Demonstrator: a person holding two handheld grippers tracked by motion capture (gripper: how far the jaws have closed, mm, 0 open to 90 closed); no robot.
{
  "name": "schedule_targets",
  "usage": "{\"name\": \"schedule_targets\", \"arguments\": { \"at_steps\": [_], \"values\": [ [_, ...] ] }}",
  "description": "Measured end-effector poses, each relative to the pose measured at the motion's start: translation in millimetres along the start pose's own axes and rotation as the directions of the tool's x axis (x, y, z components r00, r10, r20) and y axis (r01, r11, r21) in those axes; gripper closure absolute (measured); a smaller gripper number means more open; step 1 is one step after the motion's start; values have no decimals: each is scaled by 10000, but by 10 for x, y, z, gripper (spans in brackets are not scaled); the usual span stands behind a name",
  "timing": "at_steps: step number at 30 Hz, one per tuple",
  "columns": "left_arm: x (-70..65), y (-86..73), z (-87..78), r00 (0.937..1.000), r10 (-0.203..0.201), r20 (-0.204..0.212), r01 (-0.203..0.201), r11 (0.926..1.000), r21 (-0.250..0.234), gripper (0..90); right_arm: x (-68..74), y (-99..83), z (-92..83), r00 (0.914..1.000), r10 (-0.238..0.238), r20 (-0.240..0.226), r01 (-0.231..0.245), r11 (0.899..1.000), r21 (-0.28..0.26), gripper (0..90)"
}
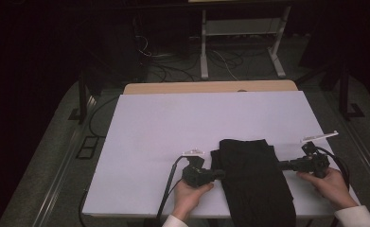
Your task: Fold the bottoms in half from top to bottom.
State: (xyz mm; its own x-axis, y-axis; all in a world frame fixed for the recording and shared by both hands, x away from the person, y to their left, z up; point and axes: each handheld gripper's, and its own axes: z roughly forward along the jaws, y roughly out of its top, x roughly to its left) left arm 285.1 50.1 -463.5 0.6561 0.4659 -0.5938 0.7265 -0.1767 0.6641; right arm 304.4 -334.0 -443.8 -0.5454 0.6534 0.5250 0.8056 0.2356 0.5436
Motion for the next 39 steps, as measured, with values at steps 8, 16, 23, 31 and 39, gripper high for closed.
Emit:
{"name": "schedule_targets", "arguments": {
  "at_steps": [8,16,23,31,39],
  "values": [
    [3,-16,9,10000,-36,34,36,10000,27,877,4,11,-4,9996,200,179,-200,9998,42,719],
    [-2,-14,9,10000,-7,-3,7,10000,52,875,39,30,-13,9988,58,477,-49,9998,-203,477],
    [-18,-8,13,10000,38,4,-38,10000,45,875,65,64,15,9969,-260,742,299,9982,-519,253],
    [-36,-5,21,9999,113,-5,-113,9999,81,875,19,171,-18,9954,-289,914,399,9919,-1209,69],
    [-49,-1,15,9997,225,-35,-225,9997,43,875,-44,352,-1,9931,-579,1021,748,9825,-1704,3]
  ]
}}
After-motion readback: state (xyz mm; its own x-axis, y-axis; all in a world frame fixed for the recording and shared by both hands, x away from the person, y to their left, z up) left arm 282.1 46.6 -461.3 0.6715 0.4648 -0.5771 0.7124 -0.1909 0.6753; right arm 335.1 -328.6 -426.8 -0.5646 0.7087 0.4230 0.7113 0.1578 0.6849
